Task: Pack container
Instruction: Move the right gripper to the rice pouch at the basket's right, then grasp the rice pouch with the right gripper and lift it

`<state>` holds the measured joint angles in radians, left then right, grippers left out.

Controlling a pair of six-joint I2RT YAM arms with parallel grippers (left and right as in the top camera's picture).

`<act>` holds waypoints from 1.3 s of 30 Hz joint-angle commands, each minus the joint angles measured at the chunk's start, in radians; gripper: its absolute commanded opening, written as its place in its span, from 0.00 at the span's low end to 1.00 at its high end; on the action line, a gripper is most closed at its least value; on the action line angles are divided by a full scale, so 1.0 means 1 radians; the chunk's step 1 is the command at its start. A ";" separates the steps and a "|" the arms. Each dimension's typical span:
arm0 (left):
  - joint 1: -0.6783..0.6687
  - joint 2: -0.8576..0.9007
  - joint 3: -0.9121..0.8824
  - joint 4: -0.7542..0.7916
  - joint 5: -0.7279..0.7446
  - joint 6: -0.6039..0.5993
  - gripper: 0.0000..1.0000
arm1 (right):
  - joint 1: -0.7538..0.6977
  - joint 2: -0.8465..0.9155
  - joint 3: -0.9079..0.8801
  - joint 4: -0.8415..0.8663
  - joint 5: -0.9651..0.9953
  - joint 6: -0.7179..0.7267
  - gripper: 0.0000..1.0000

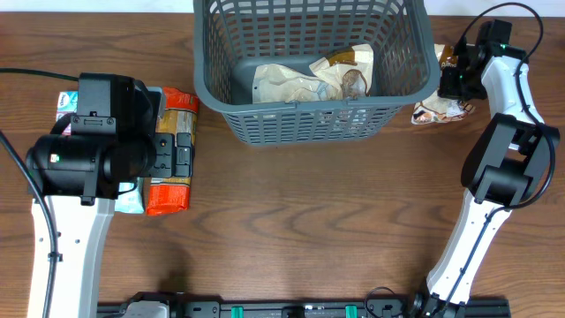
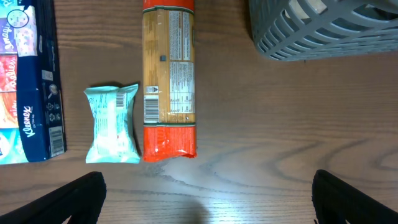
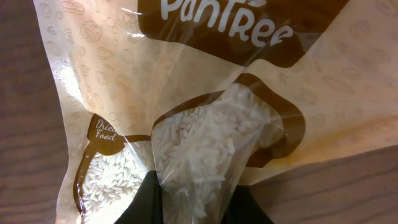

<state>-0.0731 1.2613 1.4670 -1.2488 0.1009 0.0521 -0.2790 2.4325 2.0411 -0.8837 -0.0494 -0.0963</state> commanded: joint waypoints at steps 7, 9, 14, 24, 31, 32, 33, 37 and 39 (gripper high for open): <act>0.005 0.001 0.010 0.002 -0.008 -0.008 0.99 | 0.004 0.002 -0.004 0.052 0.035 0.119 0.01; 0.005 0.001 0.010 0.007 -0.008 -0.008 0.99 | 0.004 -0.023 0.008 0.063 0.015 0.118 0.01; 0.005 0.001 0.010 0.023 -0.008 -0.008 0.99 | 0.004 -0.132 0.057 0.090 -0.015 0.118 0.01; 0.005 0.001 0.010 0.035 -0.008 -0.008 0.99 | 0.005 -0.376 0.121 0.113 0.014 0.118 0.01; 0.005 0.001 0.010 0.035 -0.009 -0.007 0.99 | 0.006 -0.370 0.119 0.042 0.024 0.119 0.01; 0.005 0.001 0.010 0.035 -0.009 -0.007 0.99 | 0.006 -0.370 0.119 0.039 0.024 0.121 0.01; 0.004 0.001 0.010 0.035 -0.009 -0.007 0.99 | 0.005 -0.370 0.119 0.038 0.024 0.126 0.01; 0.005 0.001 0.010 0.035 -0.009 -0.007 0.99 | 0.005 -0.370 0.119 0.018 0.023 0.153 0.01; 0.005 0.001 0.010 0.035 -0.008 -0.007 0.99 | 0.005 -0.370 0.119 0.003 0.023 0.171 0.01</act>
<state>-0.0731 1.2613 1.4670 -1.2129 0.1009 0.0521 -0.2787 2.0708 2.1632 -0.8726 -0.0338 0.0341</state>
